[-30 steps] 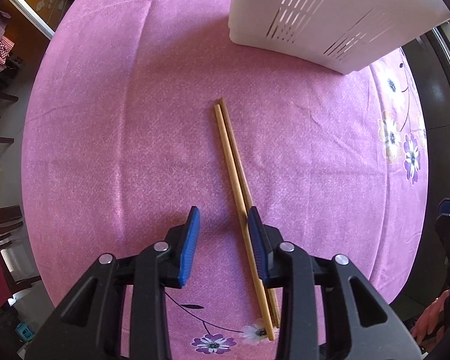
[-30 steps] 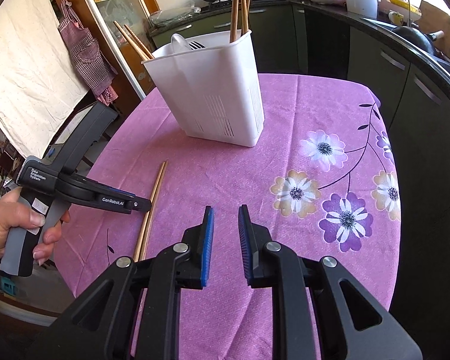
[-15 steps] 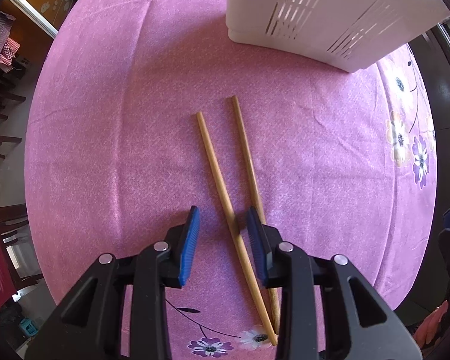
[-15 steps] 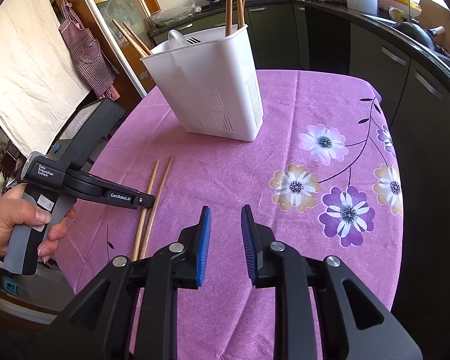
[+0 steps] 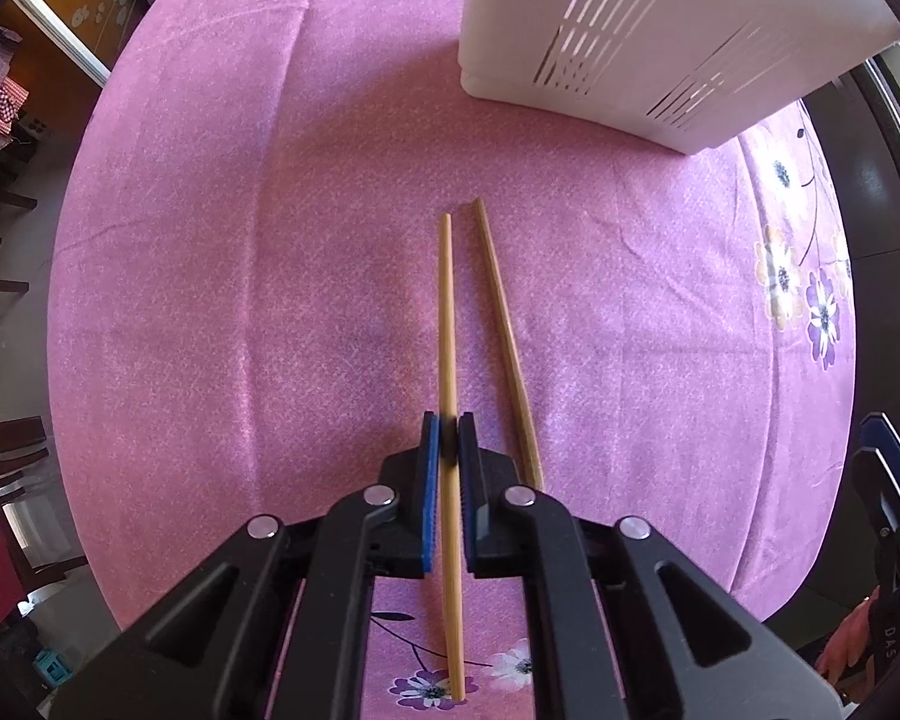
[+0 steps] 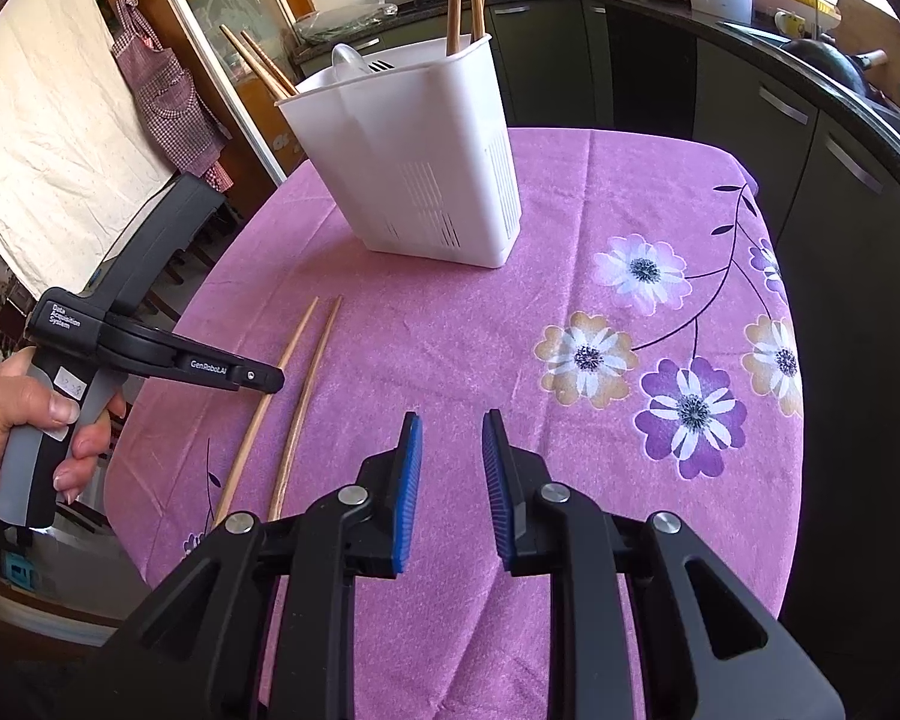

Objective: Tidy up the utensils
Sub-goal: 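Grasp a chopstick with the left tool and lift it upright, then grasp the last chopstick with the right tool while the left tool holds its chopstick upright, then lift the chopstick upright with the right tool while the left tool holds its chopstick, then carry both chopsticks over the white caddy and release them into it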

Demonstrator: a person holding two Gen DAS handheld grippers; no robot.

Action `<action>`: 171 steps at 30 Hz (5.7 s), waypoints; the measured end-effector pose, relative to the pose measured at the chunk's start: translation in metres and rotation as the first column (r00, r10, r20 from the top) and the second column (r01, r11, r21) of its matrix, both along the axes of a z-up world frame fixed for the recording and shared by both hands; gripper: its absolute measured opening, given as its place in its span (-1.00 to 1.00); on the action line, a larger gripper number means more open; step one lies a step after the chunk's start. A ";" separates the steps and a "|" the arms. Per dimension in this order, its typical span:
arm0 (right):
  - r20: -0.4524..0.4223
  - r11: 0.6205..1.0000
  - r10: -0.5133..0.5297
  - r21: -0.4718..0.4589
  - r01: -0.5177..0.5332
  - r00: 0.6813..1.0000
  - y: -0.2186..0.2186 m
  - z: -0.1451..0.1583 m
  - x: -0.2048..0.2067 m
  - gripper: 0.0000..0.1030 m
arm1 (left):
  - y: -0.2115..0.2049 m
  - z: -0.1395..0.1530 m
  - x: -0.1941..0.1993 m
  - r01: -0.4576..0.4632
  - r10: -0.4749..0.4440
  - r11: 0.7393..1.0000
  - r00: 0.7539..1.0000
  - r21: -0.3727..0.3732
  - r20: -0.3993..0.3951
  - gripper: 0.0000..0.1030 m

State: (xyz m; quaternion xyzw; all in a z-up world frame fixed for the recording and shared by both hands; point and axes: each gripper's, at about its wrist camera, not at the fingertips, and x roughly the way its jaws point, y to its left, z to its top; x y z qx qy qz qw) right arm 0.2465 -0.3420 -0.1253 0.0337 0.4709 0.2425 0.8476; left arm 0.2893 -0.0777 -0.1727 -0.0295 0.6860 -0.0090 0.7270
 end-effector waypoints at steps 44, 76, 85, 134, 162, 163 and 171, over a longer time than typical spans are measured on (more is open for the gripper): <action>-0.296 0.909 0.127 -0.348 -0.231 0.947 0.204 -0.060 0.072 -0.65 | 0.059 0.140 -0.129 0.140 -0.178 0.984 0.797 0.110 0.577 -0.87; 0.096 0.987 0.140 -0.098 -0.131 0.985 0.075 0.082 -0.050 -0.87 | 0.053 0.144 -0.128 0.157 -0.216 0.976 0.785 0.150 0.580 -0.87; 0.122 0.991 0.122 -0.074 -0.114 0.985 0.056 0.078 -0.068 -0.87 | 0.047 0.144 -0.127 0.169 -0.235 0.971 0.786 0.167 0.571 -0.87; 0.120 0.991 0.136 -0.019 -0.135 0.983 0.040 0.065 -0.075 -0.87 | 0.008 0.078 -0.011 0.144 -0.166 0.984 0.950 0.102 0.263 -0.88; 0.118 0.991 0.128 -0.041 -0.124 0.985 0.037 0.064 -0.083 -0.87 | 0.020 0.157 -0.113 0.250 -0.283 0.959 0.814 0.134 0.507 -0.88; 0.118 0.991 0.129 -0.041 -0.125 0.985 0.037 0.064 -0.083 -0.87 | 0.020 0.158 -0.114 0.253 -0.285 0.958 0.813 0.133 0.508 -0.88; 0.115 0.991 0.133 -0.048 -0.128 0.984 0.039 0.063 -0.082 -0.87 | 0.015 0.173 -0.107 0.272 -0.279 0.958 0.804 0.092 0.525 -0.88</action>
